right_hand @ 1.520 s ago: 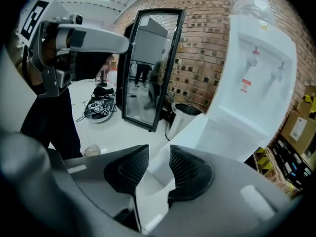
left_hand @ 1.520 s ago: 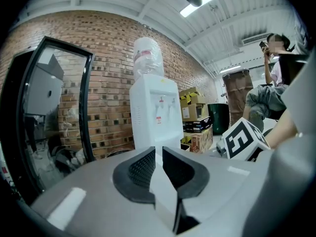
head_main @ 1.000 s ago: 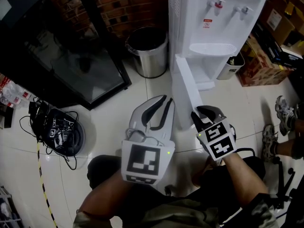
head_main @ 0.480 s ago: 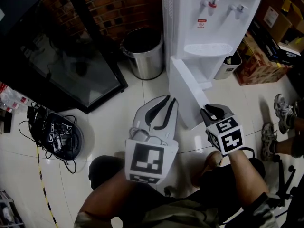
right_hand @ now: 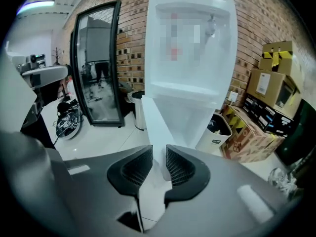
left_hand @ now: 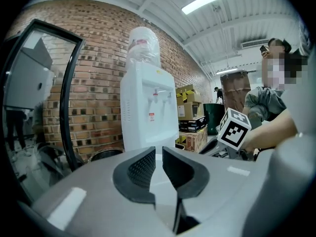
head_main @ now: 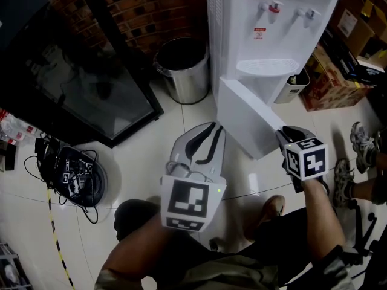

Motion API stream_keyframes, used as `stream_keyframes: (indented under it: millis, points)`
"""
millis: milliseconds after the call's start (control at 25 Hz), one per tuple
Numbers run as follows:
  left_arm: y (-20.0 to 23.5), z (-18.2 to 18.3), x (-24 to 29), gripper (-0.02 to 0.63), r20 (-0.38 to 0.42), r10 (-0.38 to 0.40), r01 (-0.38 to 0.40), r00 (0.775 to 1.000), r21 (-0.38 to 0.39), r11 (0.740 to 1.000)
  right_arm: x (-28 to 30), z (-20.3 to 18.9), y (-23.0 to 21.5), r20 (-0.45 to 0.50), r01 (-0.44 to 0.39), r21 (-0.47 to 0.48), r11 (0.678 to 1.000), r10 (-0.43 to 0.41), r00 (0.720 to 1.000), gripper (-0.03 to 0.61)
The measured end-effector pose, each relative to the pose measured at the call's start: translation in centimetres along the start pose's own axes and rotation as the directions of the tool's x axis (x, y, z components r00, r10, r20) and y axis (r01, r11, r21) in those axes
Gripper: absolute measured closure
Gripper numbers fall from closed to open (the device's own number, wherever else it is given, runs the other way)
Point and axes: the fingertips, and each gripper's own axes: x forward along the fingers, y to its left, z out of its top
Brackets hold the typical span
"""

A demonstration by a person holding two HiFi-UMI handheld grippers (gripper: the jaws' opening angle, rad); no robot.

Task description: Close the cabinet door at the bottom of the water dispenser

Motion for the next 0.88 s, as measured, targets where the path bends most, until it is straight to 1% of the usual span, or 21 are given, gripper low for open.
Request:
stream_keyframes:
  millis: [120,480,720,800,880]
  points:
    - [0.4,-0.1,0.6,0.569,0.001,-0.002,0.002,1.0,0.004,1.0,0.4,0.3,-1.8,0.0,0.027,0.031,0.999,-0.028,1.0,0.495]
    - [2.5,-1.5,3.6,0.571,-0.04,0.006,-0.006,0.999,0.002,1.0,2.1,1.4,-7.0,0.014,0.103,0.107,0.989,-0.105,0.994,0.495]
    - [4.9,-3.1,6.0,0.571,-0.078,0.023,-0.024,0.997,-0.016,1.0,3.3,2.4,-9.9,0.034,0.159,0.106,0.982,-0.163,0.986,0.508]
    - [5.6,-3.7,6.8,0.571,-0.098,0.025,-0.03,0.995,-0.047,0.998,3.9,2.8,-10.7,0.042,0.165,0.118,0.979,-0.171,0.984,0.518]
    - [5.9,-3.6,7.7,0.571,-0.097,0.017,-0.027,0.995,-0.099,0.995,4.4,3.5,-11.6,0.046,0.174,0.118,0.978,-0.181,0.982,0.523]
